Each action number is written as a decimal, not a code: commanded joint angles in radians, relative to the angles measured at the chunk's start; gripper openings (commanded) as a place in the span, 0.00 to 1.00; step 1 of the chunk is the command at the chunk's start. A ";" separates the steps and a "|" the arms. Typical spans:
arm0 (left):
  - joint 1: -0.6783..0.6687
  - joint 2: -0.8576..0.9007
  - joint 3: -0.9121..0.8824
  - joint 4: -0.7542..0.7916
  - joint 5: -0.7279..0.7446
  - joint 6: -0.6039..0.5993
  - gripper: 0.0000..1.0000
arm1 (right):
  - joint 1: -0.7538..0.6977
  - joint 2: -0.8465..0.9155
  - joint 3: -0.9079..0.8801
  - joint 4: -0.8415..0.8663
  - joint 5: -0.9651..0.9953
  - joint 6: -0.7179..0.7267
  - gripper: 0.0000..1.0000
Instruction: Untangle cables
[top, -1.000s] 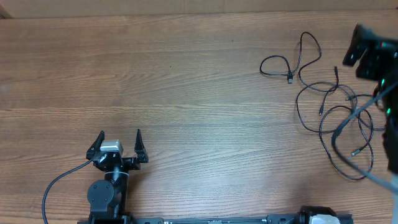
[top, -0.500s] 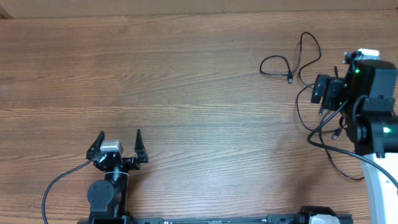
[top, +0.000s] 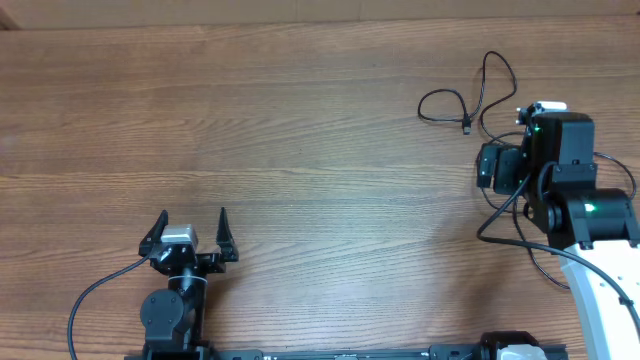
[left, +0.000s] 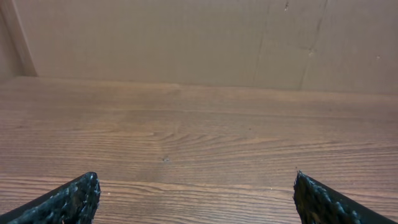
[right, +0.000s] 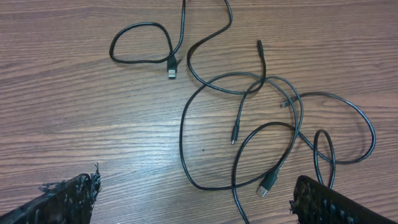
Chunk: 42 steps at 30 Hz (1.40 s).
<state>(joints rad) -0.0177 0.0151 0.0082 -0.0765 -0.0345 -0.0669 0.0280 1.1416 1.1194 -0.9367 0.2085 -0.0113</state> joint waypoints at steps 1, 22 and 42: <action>0.003 -0.011 -0.003 0.002 0.001 0.022 1.00 | 0.006 -0.024 -0.003 0.003 -0.001 0.003 1.00; 0.003 -0.011 -0.003 0.002 0.001 0.022 1.00 | 0.003 -0.177 -0.336 0.369 -0.362 -0.147 1.00; 0.003 -0.011 -0.003 0.002 0.001 0.022 1.00 | 0.003 -0.357 -0.741 0.808 -0.462 -0.146 1.00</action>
<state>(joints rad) -0.0177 0.0151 0.0082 -0.0765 -0.0345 -0.0669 0.0277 0.8177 0.4084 -0.1799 -0.2394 -0.1547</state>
